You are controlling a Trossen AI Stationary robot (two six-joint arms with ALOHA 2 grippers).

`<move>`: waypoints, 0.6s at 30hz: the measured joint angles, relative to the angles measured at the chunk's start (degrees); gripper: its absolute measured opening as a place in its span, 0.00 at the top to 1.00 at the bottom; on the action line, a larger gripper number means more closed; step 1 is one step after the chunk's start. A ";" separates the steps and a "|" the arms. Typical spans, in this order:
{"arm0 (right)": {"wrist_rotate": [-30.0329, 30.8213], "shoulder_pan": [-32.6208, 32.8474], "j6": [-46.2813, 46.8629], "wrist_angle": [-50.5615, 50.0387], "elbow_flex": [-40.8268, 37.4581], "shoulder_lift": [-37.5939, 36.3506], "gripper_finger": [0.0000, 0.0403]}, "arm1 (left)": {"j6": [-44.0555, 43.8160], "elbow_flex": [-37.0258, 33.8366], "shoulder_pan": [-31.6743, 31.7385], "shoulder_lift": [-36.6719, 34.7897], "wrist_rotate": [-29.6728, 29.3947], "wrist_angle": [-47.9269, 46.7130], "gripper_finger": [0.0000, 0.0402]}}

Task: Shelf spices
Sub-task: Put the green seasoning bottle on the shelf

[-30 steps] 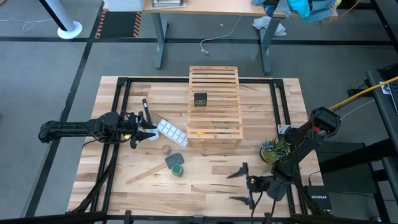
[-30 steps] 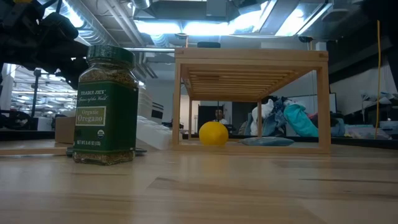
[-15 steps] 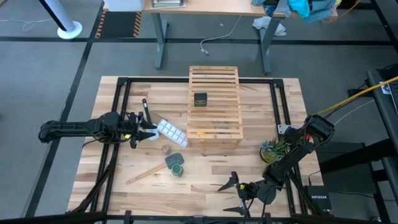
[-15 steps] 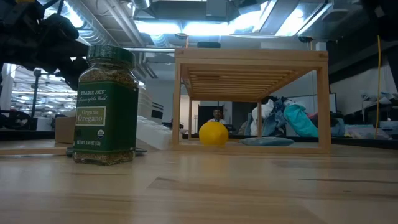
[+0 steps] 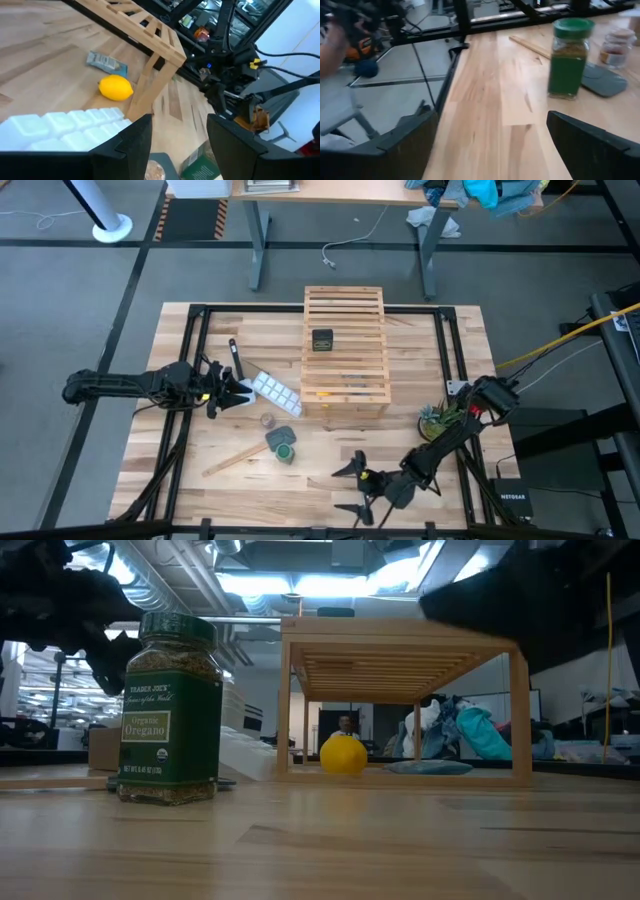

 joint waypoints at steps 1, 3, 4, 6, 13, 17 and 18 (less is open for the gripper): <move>0.62 -0.25 0.71 -0.04 -0.02 0.02 0.05 | 0.19 0.00 -0.34 0.20 0.08 0.01 0.55; 1.83 -0.86 2.47 -0.34 -0.01 -0.01 0.05 | 1.21 -0.01 -1.27 0.93 0.27 0.02 0.55; 2.10 -1.15 3.53 -0.80 0.00 -0.02 0.05 | 1.58 0.00 -1.87 1.38 0.32 0.03 0.55; 1.90 -1.90 3.79 -1.31 -0.02 0.00 0.05 | 3.90 -0.01 -3.02 2.31 0.33 0.05 0.55; -5.97 -4.36 5.56 -0.83 -0.02 0.00 0.05 | 12.82 0.00 -5.50 4.31 0.28 0.03 0.55; -3.86 -5.12 6.96 -1.28 -0.04 0.00 0.05 | 11.44 -0.01 -7.02 4.33 0.29 0.03 0.55; -2.96 -5.14 6.91 -1.07 -0.04 0.00 0.05 | 11.55 0.00 -7.55 4.33 0.28 0.03 0.55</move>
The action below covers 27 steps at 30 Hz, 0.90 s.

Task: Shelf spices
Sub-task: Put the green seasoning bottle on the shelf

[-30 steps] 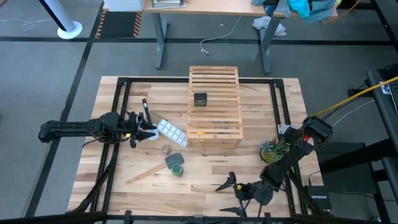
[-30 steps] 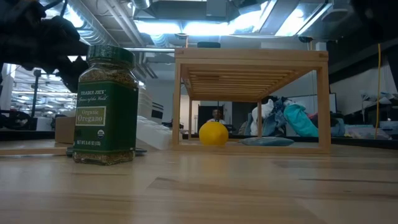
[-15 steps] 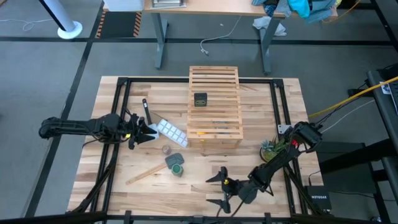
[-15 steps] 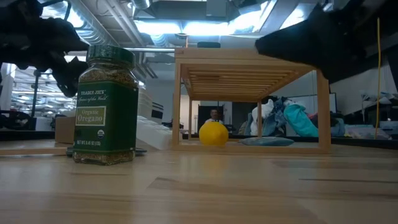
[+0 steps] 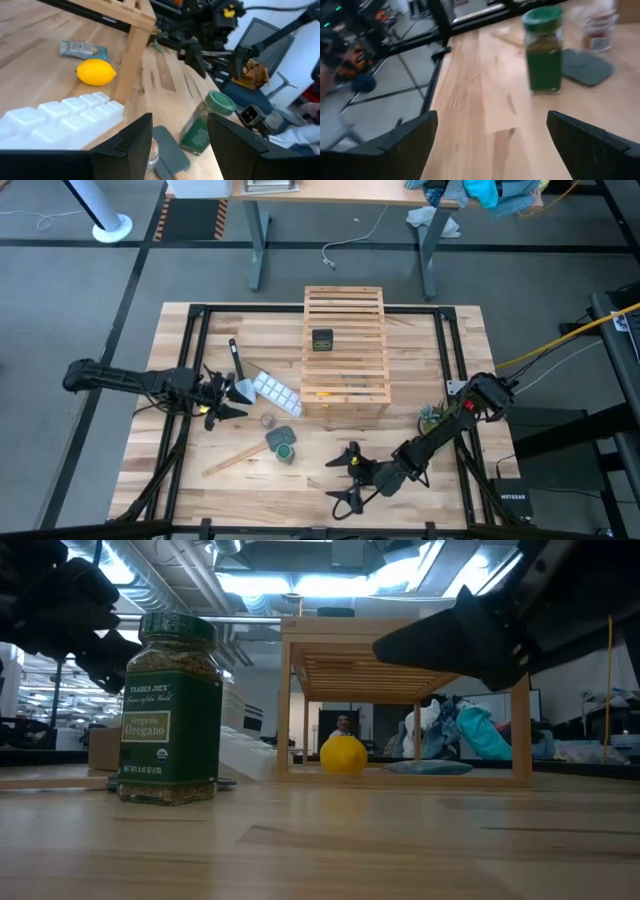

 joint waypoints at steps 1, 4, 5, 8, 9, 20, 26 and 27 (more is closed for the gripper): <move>0.73 0.00 -0.02 0.05 0.00 0.00 0.05 | 0.03 0.00 -0.58 0.00 0.00 0.00 0.55; 3.43 0.01 -0.23 0.00 0.00 0.00 0.05 | 0.03 0.00 -2.68 0.00 -0.01 0.00 0.55; 4.22 0.05 -0.28 0.00 0.00 0.00 0.05 | 0.00 0.00 -3.52 0.00 0.00 0.00 0.55; 5.67 0.07 -0.31 0.55 0.41 0.91 0.05 | 0.05 0.00 -6.28 0.00 -0.03 0.00 0.55; 6.45 0.04 -0.44 0.28 1.11 1.81 0.05 | 0.30 0.00 -7.29 0.00 -0.07 0.01 0.55; 14.77 -0.33 -5.22 -3.03 13.26 12.42 0.05 | -0.31 -0.07 -18.47 8.08 -11.34 2.98 0.55; 16.44 -2.31 -5.03 -6.80 17.58 15.00 0.05 | 2.23 -0.07 -21.11 18.17 -14.79 14.59 0.55; 16.41 -2.76 -5.05 -7.06 18.04 15.30 0.05 | 3.31 -0.07 -21.37 20.06 -14.79 16.90 0.55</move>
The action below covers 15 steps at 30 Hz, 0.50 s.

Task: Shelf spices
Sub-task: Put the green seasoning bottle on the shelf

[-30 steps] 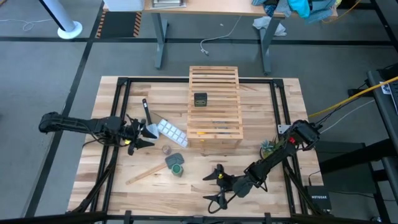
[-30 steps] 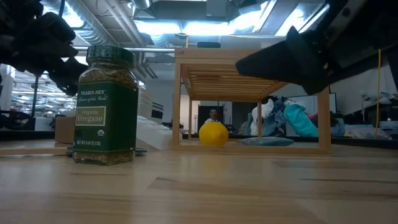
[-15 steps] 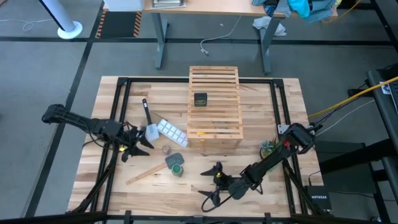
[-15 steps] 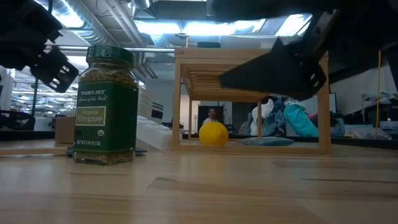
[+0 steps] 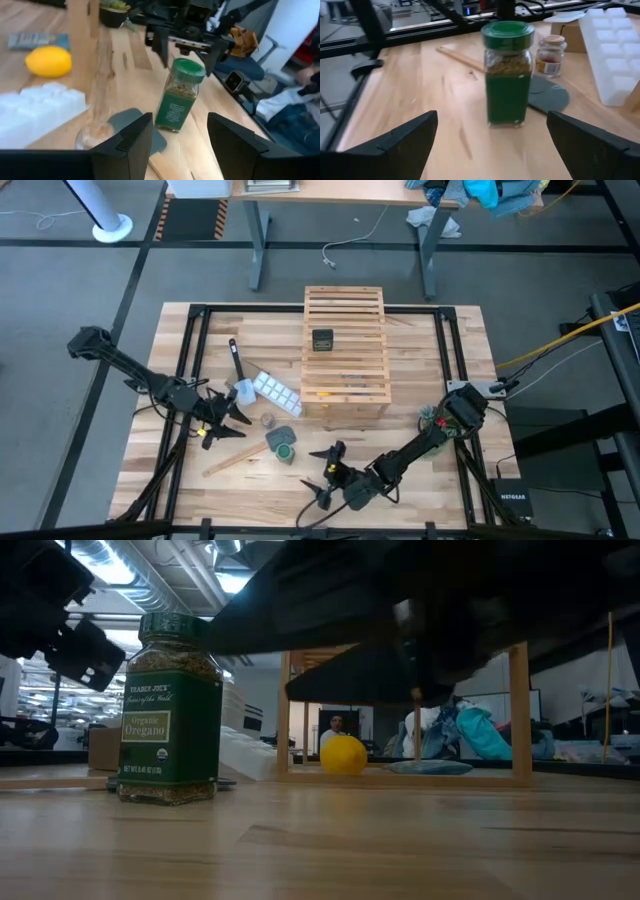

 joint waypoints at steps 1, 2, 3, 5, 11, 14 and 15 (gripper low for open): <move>-0.05 -0.38 0.01 -0.05 0.26 0.20 0.05 | 0.54 0.00 -0.20 1.99 0.04 2.02 0.55; -0.11 -0.78 0.00 -0.06 0.45 0.33 0.05 | 1.41 0.00 -0.32 3.85 0.00 3.95 0.55; -0.09 -1.19 0.02 -0.09 0.56 0.35 0.05 | 1.71 0.00 -0.34 5.87 0.00 5.72 0.55; -0.04 -1.90 0.02 0.02 0.63 0.35 0.05 | 1.75 -0.01 -0.32 9.58 0.00 8.60 0.55; -3.78 -4.03 0.03 0.25 0.63 0.35 0.05 | 1.41 0.31 -0.32 18.97 -0.05 15.27 0.55; -5.44 -4.83 0.06 0.79 0.63 0.35 0.05 | 1.35 1.37 -0.30 22.89 -0.07 18.61 0.55; -5.64 -4.85 0.05 1.02 0.63 0.35 0.05 | 1.23 1.78 -0.30 24.16 -0.07 18.96 0.55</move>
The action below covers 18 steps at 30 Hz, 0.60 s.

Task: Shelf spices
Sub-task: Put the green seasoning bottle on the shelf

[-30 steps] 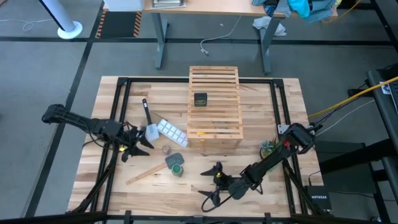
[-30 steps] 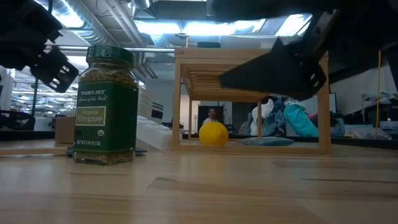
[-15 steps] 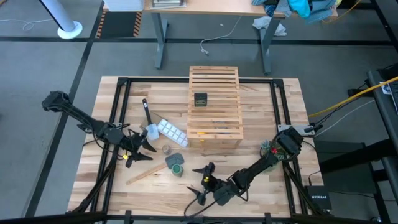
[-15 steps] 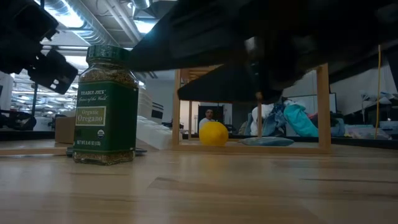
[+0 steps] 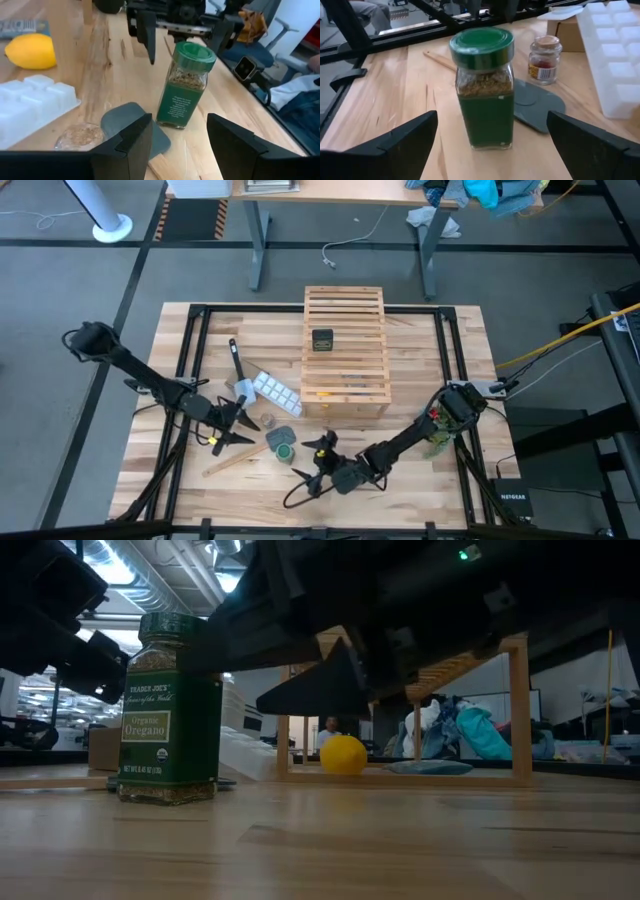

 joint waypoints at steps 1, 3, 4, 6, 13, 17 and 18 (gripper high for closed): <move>0.00 -0.20 -0.02 0.07 0.00 0.00 0.05 | -0.10 0.55 0.00 1.37 0.00 -0.01 0.55; -0.30 -0.33 -0.01 0.04 0.00 0.00 0.05 | -0.39 1.95 0.00 3.81 0.00 -0.02 0.55; -0.37 -0.37 -0.01 0.05 0.00 0.00 0.05 | -0.43 2.69 0.00 5.15 0.00 -0.04 0.55; -0.50 -0.70 -0.01 0.18 0.00 0.00 0.05 | -0.43 4.53 0.00 7.89 0.02 0.08 0.55; -1.17 -0.70 -0.01 0.17 0.00 0.00 0.05 | 0.58 10.78 0.00 18.41 0.31 -0.06 0.55; -0.85 -0.70 -0.01 0.15 0.00 0.00 0.05 | 0.98 13.80 0.00 23.64 0.35 -0.10 0.55; -0.89 -0.70 -0.01 0.24 0.00 0.00 0.05 | 1.23 14.63 0.00 24.84 0.38 -0.06 0.55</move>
